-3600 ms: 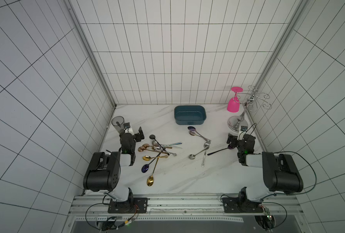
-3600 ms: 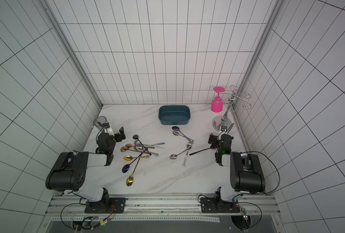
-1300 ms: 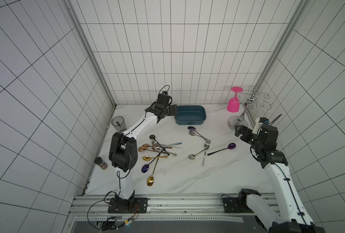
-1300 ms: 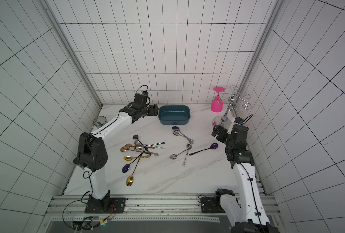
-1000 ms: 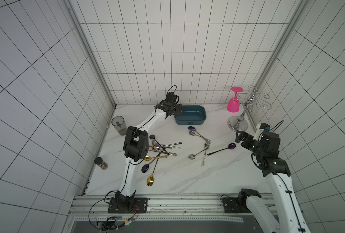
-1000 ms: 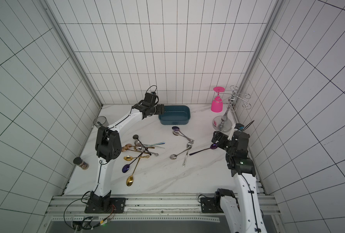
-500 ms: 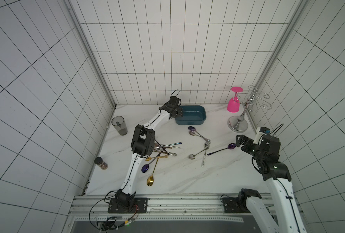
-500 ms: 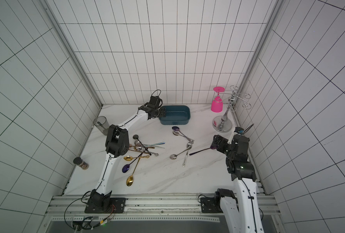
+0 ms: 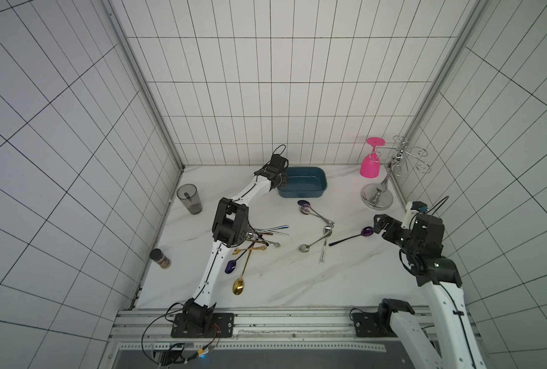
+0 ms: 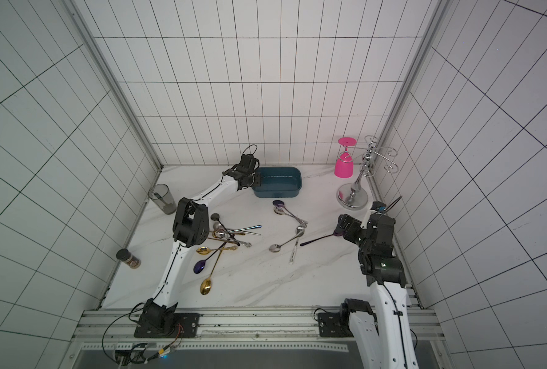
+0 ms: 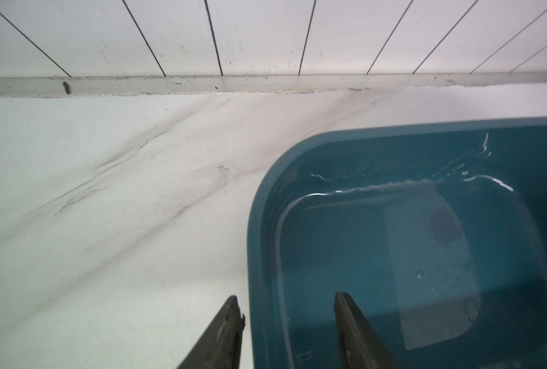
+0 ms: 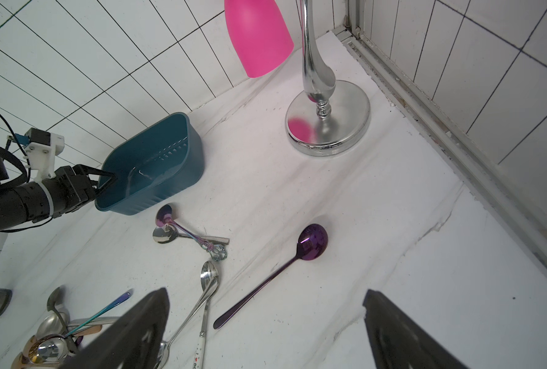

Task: Put the spoon into the storage box
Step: Pick up the storage box at the center of the board.

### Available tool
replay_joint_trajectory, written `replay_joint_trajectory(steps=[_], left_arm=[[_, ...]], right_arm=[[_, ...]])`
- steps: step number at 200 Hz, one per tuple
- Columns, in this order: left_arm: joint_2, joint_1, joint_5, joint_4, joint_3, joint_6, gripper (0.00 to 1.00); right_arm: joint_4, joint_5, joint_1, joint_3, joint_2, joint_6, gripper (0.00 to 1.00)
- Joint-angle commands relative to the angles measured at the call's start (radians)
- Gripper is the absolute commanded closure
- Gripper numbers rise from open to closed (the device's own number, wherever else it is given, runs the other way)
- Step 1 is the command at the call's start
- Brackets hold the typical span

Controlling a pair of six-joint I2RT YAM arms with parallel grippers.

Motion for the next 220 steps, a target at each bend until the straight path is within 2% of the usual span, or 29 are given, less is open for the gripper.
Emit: replay_joint_trajectory(steps=[1,109,173,220], left_arm=[[0.035,0.000,-0.027,0.029,0.029,0.003,0.59],[0.052,0.017,-0.046,0.037,0.036,0.005,0.80],[0.033,0.033,-0.059,0.037,0.048,-0.006,1.00],[-0.027,0.046,-0.090,0.044,0.071,0.011,1.00]], right_arm=[[-0.009,0.008,0.008,-0.017,-0.003,-0.010,0.01],[-0.009,0.008,0.012,-0.018,0.003,-0.011,0.01],[-0.009,0.005,0.015,-0.019,0.002,-0.010,0.01],[-0.009,0.004,0.024,-0.013,0.003,-0.016,0.02]])
